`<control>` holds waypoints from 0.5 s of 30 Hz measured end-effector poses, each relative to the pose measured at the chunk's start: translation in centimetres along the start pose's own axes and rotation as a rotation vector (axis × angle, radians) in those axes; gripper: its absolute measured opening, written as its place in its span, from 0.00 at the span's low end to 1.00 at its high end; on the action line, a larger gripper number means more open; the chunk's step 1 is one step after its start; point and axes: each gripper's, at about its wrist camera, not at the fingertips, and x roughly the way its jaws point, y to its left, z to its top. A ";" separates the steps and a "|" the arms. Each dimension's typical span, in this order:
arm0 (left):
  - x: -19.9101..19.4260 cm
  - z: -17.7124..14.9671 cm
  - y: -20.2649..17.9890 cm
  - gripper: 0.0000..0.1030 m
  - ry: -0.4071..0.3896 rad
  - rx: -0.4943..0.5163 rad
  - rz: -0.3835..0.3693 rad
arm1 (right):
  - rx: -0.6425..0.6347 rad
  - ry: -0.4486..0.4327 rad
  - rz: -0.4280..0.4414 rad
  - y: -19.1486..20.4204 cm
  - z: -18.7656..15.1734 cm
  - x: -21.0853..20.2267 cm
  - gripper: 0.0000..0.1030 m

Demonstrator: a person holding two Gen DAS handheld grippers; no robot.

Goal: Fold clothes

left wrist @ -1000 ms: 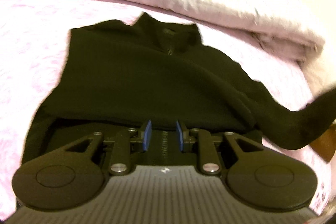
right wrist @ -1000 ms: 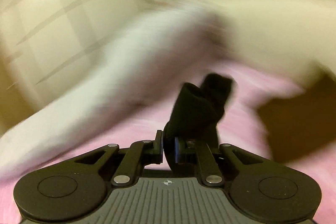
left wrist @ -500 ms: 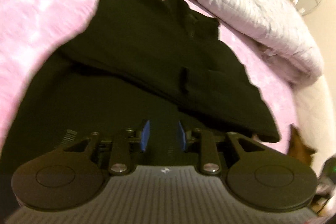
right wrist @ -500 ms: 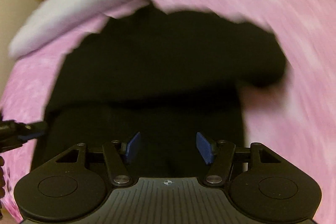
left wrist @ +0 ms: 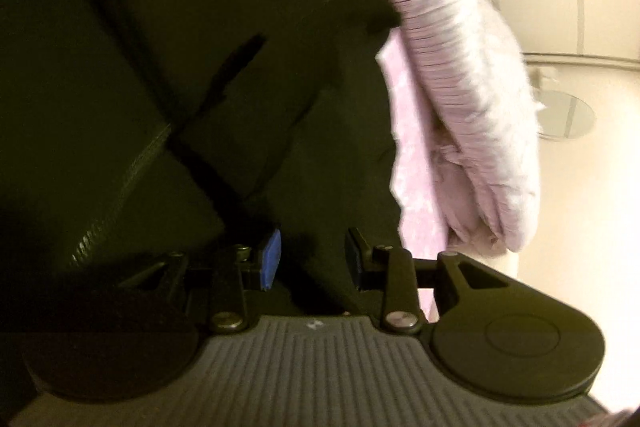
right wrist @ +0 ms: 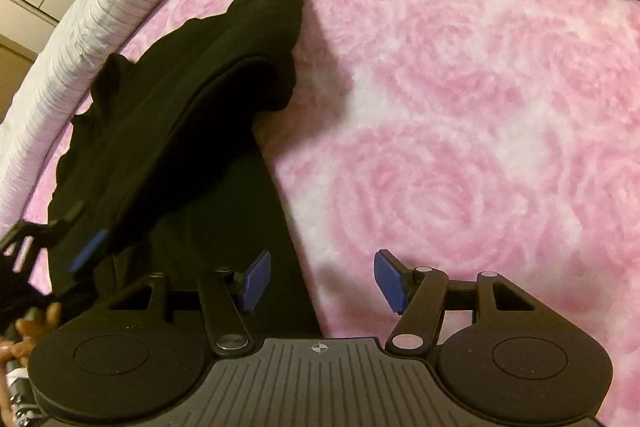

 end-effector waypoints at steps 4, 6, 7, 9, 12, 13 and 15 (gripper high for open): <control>0.9 0.3 -0.2 0.00 -0.020 0.016 0.016 | 0.021 0.001 0.011 -0.4 0.1 0.9 0.59; -0.1 0.8 -2.4 0.01 -0.037 0.108 -0.024 | 0.029 -0.006 0.020 -0.6 0.2 0.9 0.59; -1.1 1.2 -3.9 0.01 -0.053 0.172 -0.053 | 0.034 -0.012 0.027 -0.6 0.4 0.8 0.59; -3.3 2.0 -7.5 0.01 -0.102 0.350 -0.081 | 0.042 -0.024 0.042 -0.7 0.7 0.8 0.59; -7.5 3.4 -12.4 0.01 -0.217 0.687 -0.052 | 0.052 -0.039 0.062 -0.1 1.3 0.8 0.59; -9.0 3.8 -13.7 0.01 -0.259 0.798 -0.038 | 0.051 -0.046 0.072 0.3 1.6 0.7 0.59; -11.6 5.1 -13.7 0.01 -0.329 0.919 0.039 | 0.038 -0.061 0.101 1.5 2.0 0.7 0.59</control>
